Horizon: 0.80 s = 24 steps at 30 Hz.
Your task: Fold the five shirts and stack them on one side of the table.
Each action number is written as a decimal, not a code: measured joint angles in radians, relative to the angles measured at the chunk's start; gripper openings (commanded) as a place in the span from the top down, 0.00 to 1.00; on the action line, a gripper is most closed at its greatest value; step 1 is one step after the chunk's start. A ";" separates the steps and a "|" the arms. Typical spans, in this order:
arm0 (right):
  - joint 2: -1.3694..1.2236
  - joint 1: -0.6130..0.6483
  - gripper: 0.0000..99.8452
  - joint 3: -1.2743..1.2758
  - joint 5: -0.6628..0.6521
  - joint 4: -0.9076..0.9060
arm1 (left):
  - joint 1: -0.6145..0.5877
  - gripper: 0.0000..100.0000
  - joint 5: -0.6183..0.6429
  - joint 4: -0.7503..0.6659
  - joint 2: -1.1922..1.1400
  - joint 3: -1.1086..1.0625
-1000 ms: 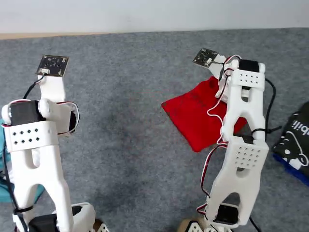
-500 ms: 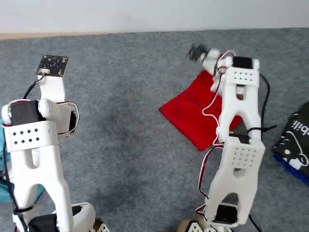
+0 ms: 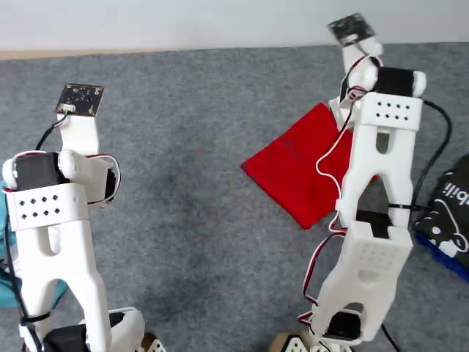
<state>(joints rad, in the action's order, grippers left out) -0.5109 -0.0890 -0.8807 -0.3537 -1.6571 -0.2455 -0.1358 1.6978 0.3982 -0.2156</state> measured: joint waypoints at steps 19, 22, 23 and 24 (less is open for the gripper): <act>0.146 0.097 0.74 0.308 0.868 -0.094 | 0.000 0.99 0.000 0.000 0.000 0.000; 0.146 0.094 0.62 0.342 0.987 -0.094 | 0.000 0.99 0.000 0.000 0.000 0.000; 0.146 0.094 0.59 0.345 1.023 -0.094 | 0.000 0.99 0.000 0.000 0.000 -0.005; 0.144 0.094 0.57 0.347 1.060 -0.094 | 0.000 0.99 0.000 0.000 0.002 -0.017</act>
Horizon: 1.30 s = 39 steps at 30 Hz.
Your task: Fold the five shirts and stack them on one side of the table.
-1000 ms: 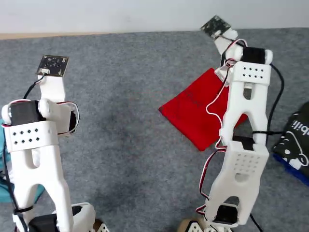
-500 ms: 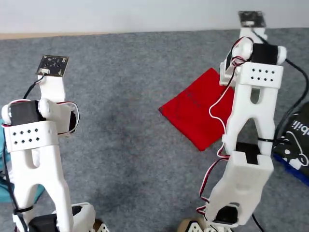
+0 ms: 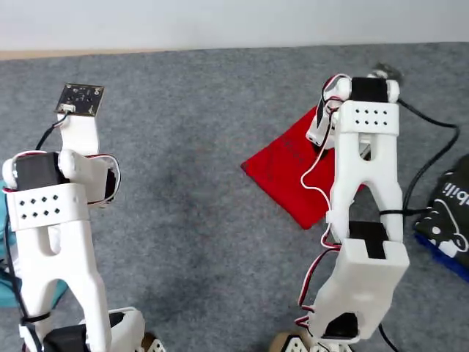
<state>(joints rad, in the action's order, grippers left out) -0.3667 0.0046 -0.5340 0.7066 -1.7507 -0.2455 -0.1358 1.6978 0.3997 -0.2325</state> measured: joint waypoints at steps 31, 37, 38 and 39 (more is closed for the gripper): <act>-0.463 0.041 0.74 -0.037 0.117 0.330 | 0.000 0.99 0.000 0.000 0.005 -0.089; -0.465 0.041 0.91 -0.043 0.083 0.318 | 0.000 0.99 0.000 0.000 0.005 -0.089; -0.465 0.041 0.92 -0.043 0.077 0.313 | 0.000 0.99 0.000 0.000 0.005 -0.089; -0.465 0.041 0.93 -0.043 0.069 0.311 | 0.000 0.99 0.000 0.000 0.005 -0.089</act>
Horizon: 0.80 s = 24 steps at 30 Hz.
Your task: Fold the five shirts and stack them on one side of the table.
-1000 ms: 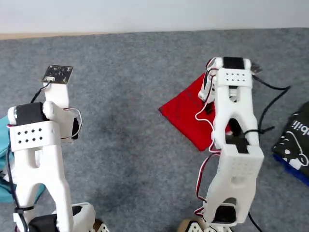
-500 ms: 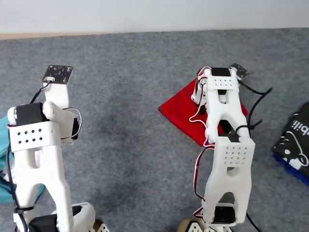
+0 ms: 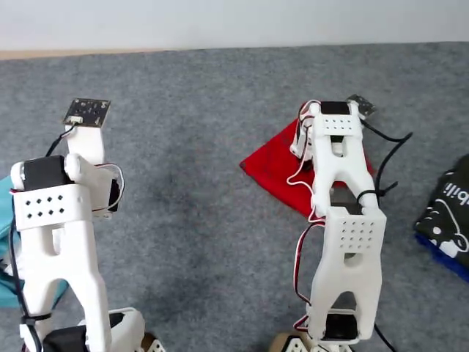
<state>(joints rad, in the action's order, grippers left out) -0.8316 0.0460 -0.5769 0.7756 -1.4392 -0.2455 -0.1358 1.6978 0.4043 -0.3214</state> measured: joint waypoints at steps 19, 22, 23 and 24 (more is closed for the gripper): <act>0.089 -0.152 0.99 0.017 -0.465 -0.169 | 0.000 0.99 0.000 0.000 0.000 0.051; 0.163 -0.226 0.99 0.017 -0.623 -0.221 | 0.000 0.99 0.000 0.000 0.000 0.052; 0.189 -0.247 0.99 0.017 -0.666 -0.227 | 0.000 0.99 0.000 0.000 0.000 0.052; 0.210 -0.269 0.99 0.017 -0.700 -0.232 | 0.000 0.99 0.000 0.000 0.000 0.052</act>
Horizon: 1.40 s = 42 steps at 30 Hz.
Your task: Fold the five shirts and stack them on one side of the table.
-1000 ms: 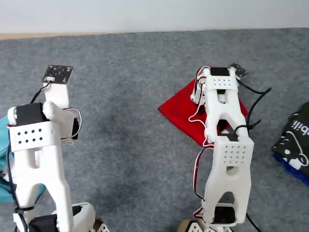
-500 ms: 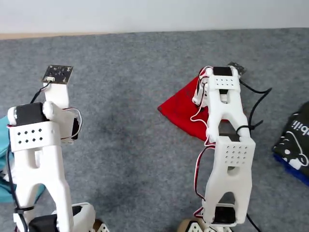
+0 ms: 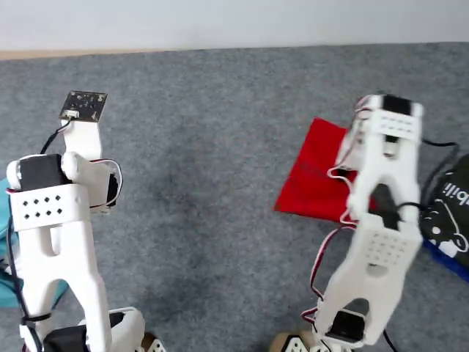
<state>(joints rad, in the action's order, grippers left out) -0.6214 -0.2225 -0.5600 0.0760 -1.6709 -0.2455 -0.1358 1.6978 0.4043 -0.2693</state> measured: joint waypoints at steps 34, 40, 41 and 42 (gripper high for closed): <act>0.313 -0.465 0.99 0.002 -0.470 0.103 | 0.000 0.99 0.000 0.000 0.000 0.000; 0.313 -0.512 0.99 0.002 -0.482 0.118 | 0.000 0.99 0.000 0.000 0.000 0.000; 0.313 -0.520 0.99 0.002 -0.483 0.124 | 0.000 0.99 0.000 0.000 0.000 0.000; 0.313 -0.529 0.99 0.002 -0.483 0.129 | 0.000 0.99 0.000 0.000 0.000 0.000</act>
<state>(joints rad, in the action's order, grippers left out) -0.3084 -0.7518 -0.5585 -0.4074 -1.5420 -0.2455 -0.1358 1.6978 0.4043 -0.2693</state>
